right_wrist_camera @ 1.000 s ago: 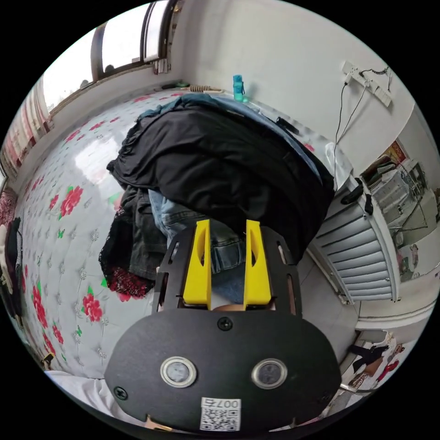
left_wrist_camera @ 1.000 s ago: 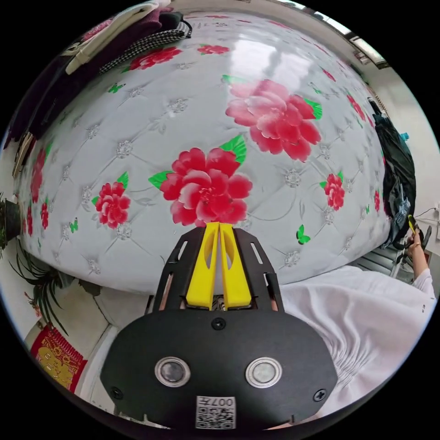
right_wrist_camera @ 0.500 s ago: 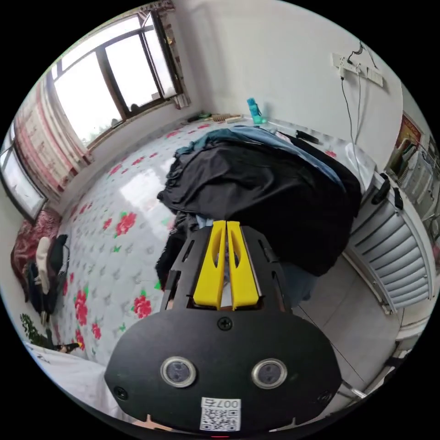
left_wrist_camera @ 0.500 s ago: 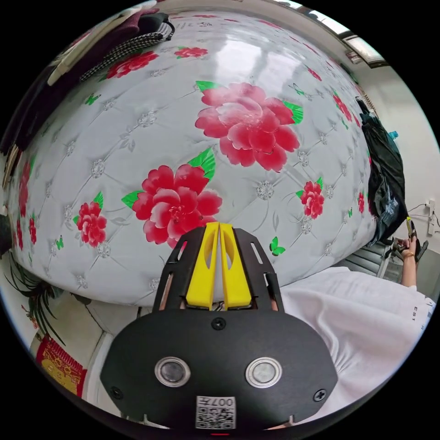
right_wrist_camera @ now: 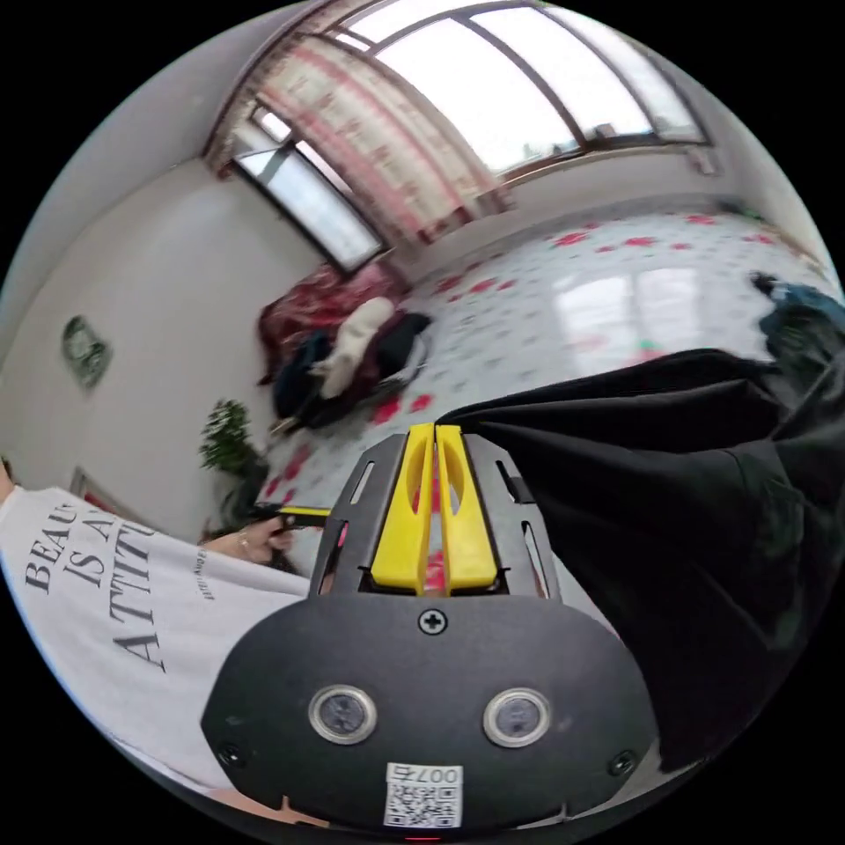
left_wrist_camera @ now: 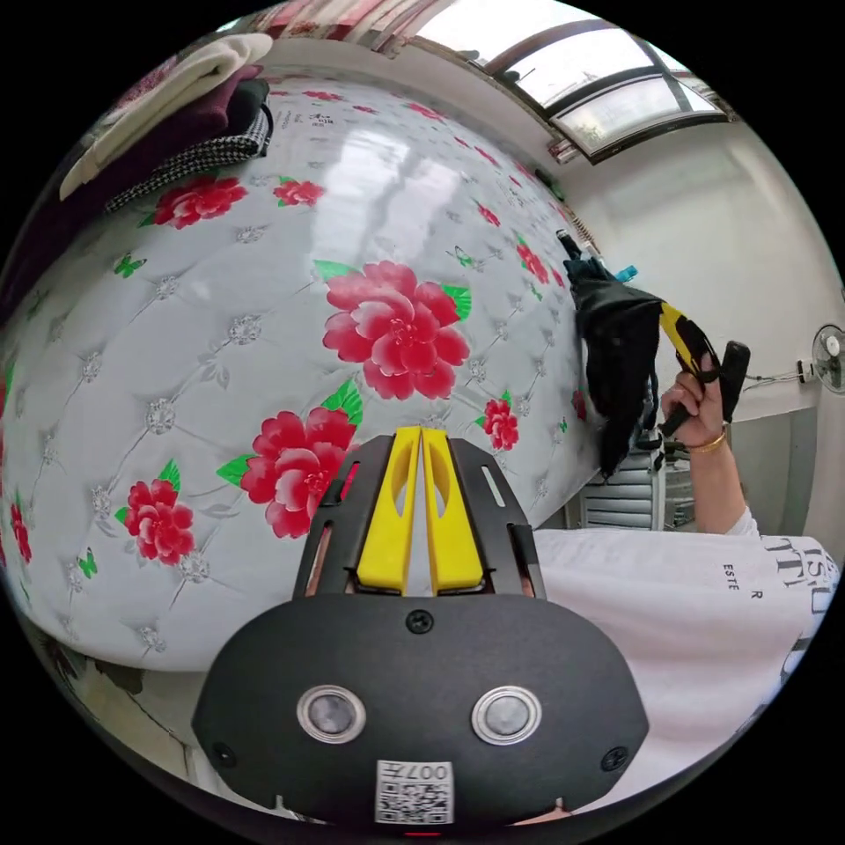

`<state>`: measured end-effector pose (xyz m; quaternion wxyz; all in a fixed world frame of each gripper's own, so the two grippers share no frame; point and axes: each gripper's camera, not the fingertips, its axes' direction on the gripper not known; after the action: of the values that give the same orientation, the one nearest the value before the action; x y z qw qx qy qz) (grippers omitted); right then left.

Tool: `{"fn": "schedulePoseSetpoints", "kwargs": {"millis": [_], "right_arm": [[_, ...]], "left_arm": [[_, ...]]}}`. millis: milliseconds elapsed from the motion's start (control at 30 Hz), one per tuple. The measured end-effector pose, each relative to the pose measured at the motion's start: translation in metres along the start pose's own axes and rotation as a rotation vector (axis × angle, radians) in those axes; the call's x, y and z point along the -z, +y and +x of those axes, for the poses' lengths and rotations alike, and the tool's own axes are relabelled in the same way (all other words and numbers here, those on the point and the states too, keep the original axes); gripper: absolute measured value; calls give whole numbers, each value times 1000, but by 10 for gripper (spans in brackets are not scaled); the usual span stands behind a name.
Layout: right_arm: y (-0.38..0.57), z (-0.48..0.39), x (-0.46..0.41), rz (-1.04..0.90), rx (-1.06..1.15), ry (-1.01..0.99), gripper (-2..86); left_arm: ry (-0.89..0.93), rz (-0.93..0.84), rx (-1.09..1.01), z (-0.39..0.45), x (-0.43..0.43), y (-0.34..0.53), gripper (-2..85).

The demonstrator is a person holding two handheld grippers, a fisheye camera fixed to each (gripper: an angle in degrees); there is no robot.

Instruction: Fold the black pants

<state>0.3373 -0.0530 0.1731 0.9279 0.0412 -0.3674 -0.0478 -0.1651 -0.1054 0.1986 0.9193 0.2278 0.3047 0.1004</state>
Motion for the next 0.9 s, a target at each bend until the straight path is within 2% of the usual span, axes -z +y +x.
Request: {"fn": "schedulePoseSetpoints", "kwargs": {"millis": [133,233,300,367,500,567,733,800,900], "right_arm": [[2,-109,-141,-340,280,-197,-2],[25,-170,-190,-559,474,-434,-2],[41,-192,-206,-680,562,-521,-2],[55,-202,-216,-734,602,-521,-1],[59,-185,-218,-650,534,-354,7],[50,-160,-208,-558,410,-273,17],[40,-60,-147,-257,-42,183,47],[44,-37,-129,-210,-145,284,61],[53,-11,-124,-234,-243,347,76]], "left_arm": [[-42,107,76,-29,69,26,-10],[-90,221,155,-58,136,58,-10],[-156,265,218,-84,179,84,-9],[-192,271,258,-102,203,98,-9],[-214,261,341,-137,236,112,-7],[-215,256,359,-146,243,109,-4],[-229,208,385,-167,252,92,41],[-148,231,381,-176,258,89,74],[-122,198,378,-182,259,79,99]]}}
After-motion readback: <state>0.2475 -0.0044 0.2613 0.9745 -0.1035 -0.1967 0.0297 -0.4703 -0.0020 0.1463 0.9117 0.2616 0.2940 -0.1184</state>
